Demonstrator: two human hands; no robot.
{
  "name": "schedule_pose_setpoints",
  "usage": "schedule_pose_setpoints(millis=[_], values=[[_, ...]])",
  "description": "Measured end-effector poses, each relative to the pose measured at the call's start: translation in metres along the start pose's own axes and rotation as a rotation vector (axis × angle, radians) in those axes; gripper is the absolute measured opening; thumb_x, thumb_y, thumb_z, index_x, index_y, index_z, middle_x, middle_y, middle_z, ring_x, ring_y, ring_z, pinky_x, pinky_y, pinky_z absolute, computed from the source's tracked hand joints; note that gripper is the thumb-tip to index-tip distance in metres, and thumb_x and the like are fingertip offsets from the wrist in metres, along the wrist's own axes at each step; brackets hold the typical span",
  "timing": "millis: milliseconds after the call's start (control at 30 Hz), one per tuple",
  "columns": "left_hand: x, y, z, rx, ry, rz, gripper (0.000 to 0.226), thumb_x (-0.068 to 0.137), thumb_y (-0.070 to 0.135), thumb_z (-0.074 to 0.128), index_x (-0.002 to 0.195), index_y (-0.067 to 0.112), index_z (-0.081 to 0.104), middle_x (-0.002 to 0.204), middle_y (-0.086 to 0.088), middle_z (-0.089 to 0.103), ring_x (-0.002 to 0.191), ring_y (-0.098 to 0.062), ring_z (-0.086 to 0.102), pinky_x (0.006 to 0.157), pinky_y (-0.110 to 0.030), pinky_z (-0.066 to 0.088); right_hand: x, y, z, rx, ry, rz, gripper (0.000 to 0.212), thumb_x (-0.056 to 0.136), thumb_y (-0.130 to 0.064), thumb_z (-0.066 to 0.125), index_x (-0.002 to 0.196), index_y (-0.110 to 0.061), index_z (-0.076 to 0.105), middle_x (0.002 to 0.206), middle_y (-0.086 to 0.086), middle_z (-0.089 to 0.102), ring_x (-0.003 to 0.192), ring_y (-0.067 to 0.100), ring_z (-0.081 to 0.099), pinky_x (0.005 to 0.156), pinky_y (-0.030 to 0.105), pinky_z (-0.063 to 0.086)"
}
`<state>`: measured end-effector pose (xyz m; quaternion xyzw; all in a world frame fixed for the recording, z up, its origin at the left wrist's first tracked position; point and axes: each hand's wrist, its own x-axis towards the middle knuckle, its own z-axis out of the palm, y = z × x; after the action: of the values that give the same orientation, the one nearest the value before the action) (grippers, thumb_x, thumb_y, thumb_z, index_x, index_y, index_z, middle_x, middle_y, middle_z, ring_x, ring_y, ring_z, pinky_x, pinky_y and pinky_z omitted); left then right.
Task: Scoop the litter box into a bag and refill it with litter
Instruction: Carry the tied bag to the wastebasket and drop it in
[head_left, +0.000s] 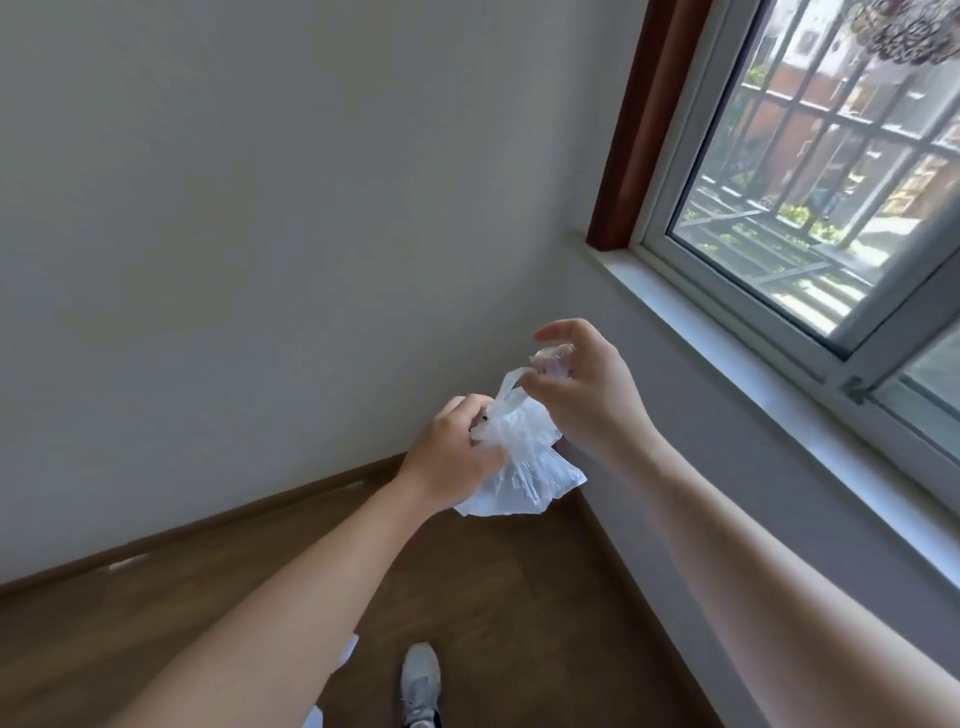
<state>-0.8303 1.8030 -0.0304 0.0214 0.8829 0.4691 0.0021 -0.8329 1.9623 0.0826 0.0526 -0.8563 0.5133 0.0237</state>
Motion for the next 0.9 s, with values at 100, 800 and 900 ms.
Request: schedule_pose_setpoints(millis=[100,800,900], values=[[0.061,-0.016,0.001,0.004,-0.037,0.029,0.032,0.073,0.032,0.061,0.104,0.035,0.055,0.101,0.013,0.054,0.085,-0.013,0.059,0.072,-0.038,0.056,0.050,0.012,0.014,0.016,0.070,0.046,0.034,0.081,-0.013,0.067,0.109,-0.030,0.059,0.087,-0.012,0.062,0.078,0.003,0.060,0.061,0.019,0.045],[0.403,-0.120,0.112,0.088,-0.394,-0.091,0.027,0.079,0.023,0.061,0.088,0.044,0.046,0.096,0.017,0.047,0.076,-0.007,0.051,0.063,-0.024,0.039,0.347,0.208,0.046,0.083,0.184,0.381,0.031,0.083,-0.016,0.067,0.109,-0.030,0.058,0.093,-0.014,0.064,0.089,-0.004,0.060,0.066,0.007,0.041],[0.426,-0.158,0.149,0.107,-0.438,-0.097,0.026,0.083,0.021,0.063,0.098,0.038,0.050,0.106,0.011,0.050,0.082,-0.009,0.054,0.066,-0.023,0.045,0.366,0.254,0.062,0.075,0.147,0.427,0.031,0.084,-0.017,0.068,0.109,-0.030,0.059,0.094,-0.013,0.065,0.091,-0.001,0.061,0.069,0.010,0.041]])
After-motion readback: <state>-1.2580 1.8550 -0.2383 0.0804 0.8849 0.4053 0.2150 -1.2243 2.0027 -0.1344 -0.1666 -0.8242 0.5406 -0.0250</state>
